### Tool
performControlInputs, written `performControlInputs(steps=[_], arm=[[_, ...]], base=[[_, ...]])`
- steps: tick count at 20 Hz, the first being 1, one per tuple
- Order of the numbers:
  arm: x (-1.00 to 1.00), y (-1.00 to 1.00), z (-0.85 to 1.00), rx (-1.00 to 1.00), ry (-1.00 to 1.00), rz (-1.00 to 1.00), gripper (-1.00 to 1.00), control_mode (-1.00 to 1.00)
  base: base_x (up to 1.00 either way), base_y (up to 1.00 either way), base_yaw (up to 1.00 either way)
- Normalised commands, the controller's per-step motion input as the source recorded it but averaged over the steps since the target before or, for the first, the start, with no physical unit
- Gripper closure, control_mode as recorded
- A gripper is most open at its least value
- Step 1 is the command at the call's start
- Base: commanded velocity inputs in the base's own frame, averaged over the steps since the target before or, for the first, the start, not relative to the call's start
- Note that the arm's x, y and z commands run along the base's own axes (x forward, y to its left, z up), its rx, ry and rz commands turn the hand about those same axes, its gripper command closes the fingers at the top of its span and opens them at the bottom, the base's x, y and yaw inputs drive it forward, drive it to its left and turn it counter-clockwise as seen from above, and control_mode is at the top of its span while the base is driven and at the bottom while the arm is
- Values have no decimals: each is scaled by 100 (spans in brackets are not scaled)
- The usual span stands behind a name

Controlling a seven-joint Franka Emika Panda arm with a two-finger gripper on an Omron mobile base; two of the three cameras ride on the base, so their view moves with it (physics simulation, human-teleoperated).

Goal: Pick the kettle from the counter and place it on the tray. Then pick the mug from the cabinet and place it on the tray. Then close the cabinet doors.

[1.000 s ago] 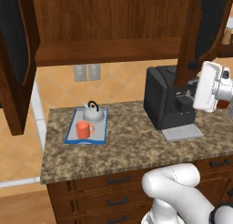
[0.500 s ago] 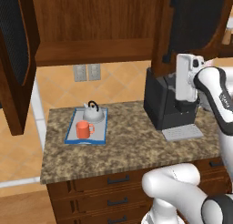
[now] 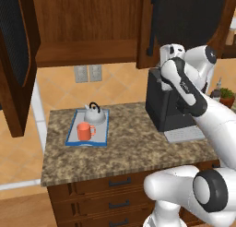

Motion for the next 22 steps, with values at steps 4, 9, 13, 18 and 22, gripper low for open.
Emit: performControlInputs(steps=[4,9,13,18,22], arm=[[72,36,42,-9,26,-17,-100,-100],[66,25,31,-8,28,-15,-100,-100],[61,2,2,-2,16,-9,-100,-100],[26,-8,-70,0,1,0,-100,-100],[13,-7,-98,0,0,0,-100,-100]], base=[[0,0,0],[0,0,0],[0,0,0],[0,0,0],[0,0,0]])
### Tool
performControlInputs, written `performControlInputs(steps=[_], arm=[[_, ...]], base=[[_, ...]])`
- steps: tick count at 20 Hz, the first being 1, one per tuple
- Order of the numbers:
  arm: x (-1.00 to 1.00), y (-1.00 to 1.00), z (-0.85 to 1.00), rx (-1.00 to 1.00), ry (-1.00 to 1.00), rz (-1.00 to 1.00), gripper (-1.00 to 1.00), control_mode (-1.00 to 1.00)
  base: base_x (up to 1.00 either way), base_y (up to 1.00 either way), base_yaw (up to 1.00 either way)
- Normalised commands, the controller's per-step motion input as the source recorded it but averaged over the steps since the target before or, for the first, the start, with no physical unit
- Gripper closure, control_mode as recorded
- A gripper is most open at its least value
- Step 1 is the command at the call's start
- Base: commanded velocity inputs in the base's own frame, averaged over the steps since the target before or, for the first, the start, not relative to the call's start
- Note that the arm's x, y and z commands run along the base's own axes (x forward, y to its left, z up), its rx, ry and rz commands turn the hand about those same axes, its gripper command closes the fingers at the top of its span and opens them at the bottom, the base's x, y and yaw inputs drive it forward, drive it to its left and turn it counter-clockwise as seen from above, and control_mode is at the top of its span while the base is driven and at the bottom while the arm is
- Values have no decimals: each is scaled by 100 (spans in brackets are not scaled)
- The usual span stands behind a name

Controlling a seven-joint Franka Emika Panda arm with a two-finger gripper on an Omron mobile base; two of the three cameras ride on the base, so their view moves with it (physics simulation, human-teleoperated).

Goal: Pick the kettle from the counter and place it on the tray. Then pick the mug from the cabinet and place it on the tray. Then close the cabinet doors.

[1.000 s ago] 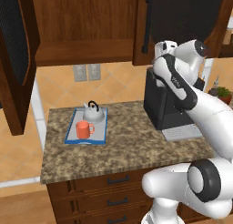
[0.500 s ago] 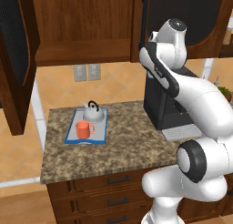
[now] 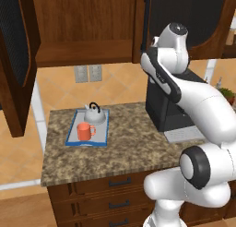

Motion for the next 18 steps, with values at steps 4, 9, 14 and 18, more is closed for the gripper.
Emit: performControlInputs(steps=[4,9,14,18], arm=[[1,0,-100,0,1,0,-100,-100],[-10,1,-84,-1,-1,0,-100,-100],[-66,37,8,-5,-5,0,-100,-100],[-55,66,10,-16,0,-3,-100,-100]], base=[[0,0,0],[0,0,0],[0,0,0],[0,0,0]])
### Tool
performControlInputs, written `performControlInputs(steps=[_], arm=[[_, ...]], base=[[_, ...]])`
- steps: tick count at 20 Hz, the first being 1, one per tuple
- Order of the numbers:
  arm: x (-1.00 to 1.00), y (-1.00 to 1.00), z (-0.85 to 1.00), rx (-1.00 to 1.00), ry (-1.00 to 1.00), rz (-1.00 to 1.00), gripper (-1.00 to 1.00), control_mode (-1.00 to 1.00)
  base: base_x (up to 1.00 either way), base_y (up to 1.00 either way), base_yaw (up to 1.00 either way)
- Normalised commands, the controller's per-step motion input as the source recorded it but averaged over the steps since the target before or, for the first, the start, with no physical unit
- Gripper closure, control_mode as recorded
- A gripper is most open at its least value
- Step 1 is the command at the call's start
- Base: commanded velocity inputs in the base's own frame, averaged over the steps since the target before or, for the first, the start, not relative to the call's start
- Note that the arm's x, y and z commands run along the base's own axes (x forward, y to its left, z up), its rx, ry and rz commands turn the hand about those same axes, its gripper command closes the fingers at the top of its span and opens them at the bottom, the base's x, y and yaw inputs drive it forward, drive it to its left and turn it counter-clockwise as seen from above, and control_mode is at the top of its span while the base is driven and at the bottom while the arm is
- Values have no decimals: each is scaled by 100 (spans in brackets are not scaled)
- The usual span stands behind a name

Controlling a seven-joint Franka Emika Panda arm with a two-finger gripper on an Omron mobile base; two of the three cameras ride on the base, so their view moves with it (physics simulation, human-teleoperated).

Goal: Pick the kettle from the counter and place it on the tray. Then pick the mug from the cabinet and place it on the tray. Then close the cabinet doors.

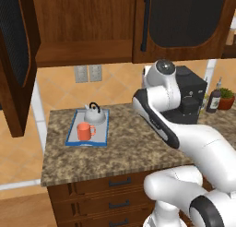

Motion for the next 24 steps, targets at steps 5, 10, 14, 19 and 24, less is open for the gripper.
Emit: performControlInputs(steps=[5,10,14,19,24], arm=[[-52,94,28,-30,-12,-9,-100,-100],[-46,89,25,-32,-15,-11,-100,-100],[-1,10,-11,-12,8,0,-100,-100],[-45,36,4,-22,-13,-21,-100,-100],[-28,45,0,-35,-4,-23,-100,-100]], base=[[0,0,0],[0,0,0],[0,0,0],[0,0,0],[0,0,0]])
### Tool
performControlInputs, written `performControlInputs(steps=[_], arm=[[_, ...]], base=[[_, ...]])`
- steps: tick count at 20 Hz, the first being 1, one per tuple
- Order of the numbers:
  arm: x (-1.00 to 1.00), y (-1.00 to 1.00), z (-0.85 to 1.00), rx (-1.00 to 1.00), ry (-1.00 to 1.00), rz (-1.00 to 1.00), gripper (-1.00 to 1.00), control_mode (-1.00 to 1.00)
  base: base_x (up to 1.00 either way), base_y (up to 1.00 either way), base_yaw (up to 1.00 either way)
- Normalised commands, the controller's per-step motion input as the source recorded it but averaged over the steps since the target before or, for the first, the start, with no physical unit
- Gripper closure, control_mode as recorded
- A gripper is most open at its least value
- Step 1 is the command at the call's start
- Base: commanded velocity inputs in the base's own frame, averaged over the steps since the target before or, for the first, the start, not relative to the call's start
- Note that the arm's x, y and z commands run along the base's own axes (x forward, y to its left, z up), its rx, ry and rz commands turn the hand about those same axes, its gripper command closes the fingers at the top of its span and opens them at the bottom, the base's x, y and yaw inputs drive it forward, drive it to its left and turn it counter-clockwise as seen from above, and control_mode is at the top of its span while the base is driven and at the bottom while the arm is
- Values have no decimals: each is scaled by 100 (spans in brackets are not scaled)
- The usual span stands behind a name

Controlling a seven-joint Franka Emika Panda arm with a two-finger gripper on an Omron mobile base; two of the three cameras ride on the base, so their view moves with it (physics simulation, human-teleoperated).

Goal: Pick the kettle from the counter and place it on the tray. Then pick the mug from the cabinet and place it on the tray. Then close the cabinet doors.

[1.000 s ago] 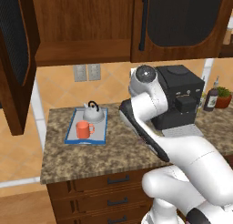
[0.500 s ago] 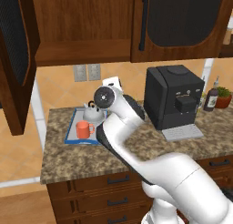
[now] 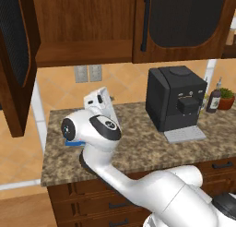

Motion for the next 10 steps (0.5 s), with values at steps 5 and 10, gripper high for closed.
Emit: performControlInputs(steps=[5,10], arm=[[-33,53,16,-32,-3,-17,-100,-100],[-11,72,-3,-36,2,-21,-100,-100]], base=[[0,0,0],[0,0,0]])
